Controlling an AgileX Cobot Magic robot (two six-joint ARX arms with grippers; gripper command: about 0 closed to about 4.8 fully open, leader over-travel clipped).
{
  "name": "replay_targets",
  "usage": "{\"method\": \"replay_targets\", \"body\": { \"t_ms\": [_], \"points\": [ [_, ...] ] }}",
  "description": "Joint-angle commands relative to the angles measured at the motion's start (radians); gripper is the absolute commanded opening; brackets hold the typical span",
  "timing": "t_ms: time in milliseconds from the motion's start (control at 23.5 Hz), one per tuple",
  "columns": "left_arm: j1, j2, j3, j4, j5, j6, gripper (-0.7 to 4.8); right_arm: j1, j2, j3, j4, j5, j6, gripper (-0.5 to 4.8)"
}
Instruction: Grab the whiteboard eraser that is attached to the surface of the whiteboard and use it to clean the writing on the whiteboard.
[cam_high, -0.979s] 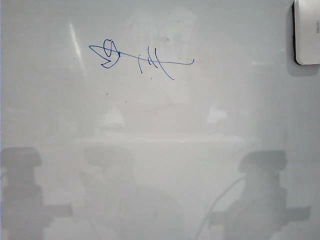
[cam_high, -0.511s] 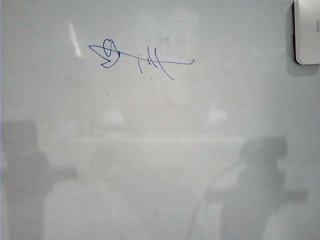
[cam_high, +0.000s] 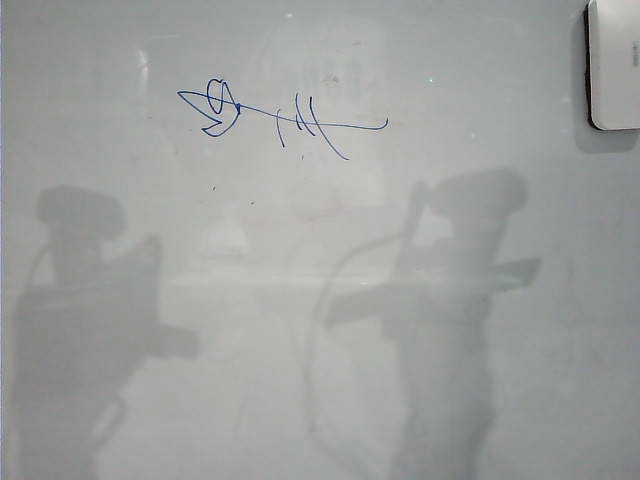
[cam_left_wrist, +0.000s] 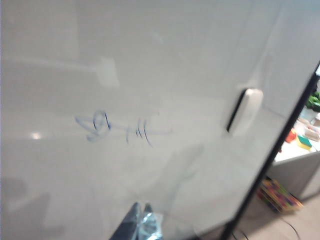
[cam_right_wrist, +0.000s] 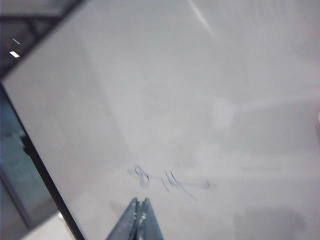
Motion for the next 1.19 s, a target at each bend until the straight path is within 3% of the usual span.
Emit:
{"method": "replay_targets", "body": {
  "t_ms": [43,256,341,383,426,554,639,724,767,852,1022,1150,1192],
  "points": [
    [0.0,0.003,0.006,-0.075,0.013,-0.026,-0.05,-0.006,0.049,0.127,-0.137,0.049,-0.145,-0.1],
    [0.0,0.003,0.006,-0.073,0.004,-0.019,-0.05,-0.03,0.269,0.385,-0.421,0.362,-0.541,-0.1],
    [0.0,0.003,0.006,-0.066,0.005,-0.017,-0.05,-0.029,0.347,0.419,-0.449,0.393,-0.582,-0.1],
    [0.0,0.003,0.006,-0.057,0.005,-0.017,-0.05,-0.029,0.422,0.436,-0.468,0.468,-0.608,-0.1],
    [0.0,0.003,0.006,-0.057,0.005,-0.016,-0.05,-0.029,0.454,0.439,-0.469,0.477,-0.628,-0.1],
    [0.0,0.003,0.006,-0.057,0.005,-0.016,-0.05,-0.016,0.594,0.436,-0.381,0.345,-0.626,-0.09],
    [0.0,0.003,0.005,-0.058,0.004,-0.016,-0.05,-0.016,0.678,0.435,-0.288,0.288,-0.533,-0.02],
    [0.0,0.003,0.005,-0.058,-0.013,-0.013,-0.05,-0.017,0.749,0.435,-0.224,0.249,-0.409,0.79],
    [0.0,0.003,0.006,-0.058,-0.01,-0.013,-0.05,-0.018,0.769,0.435,-0.214,0.24,-0.385,0.93],
    [0.0,0.003,0.005,-0.059,-0.011,-0.013,-0.05,-0.015,0.798,0.422,-0.172,0.288,-0.439,1.76],
    [0.0,0.003,0.005,-0.059,-0.018,-0.008,-0.05,-0.016,0.735,0.311,-0.004,0.434,-0.617,1.81],
    [0.0,0.003,0.005,-0.059,-0.057,0.002,-0.05,-0.014,0.669,0.188,0.097,0.451,-0.625,2.78],
    [0.0,0.003,0.005,-0.059,-0.065,0.003,-0.05,-0.009,0.656,0.161,0.1,0.446,-0.613,2.81]
  ]
}}
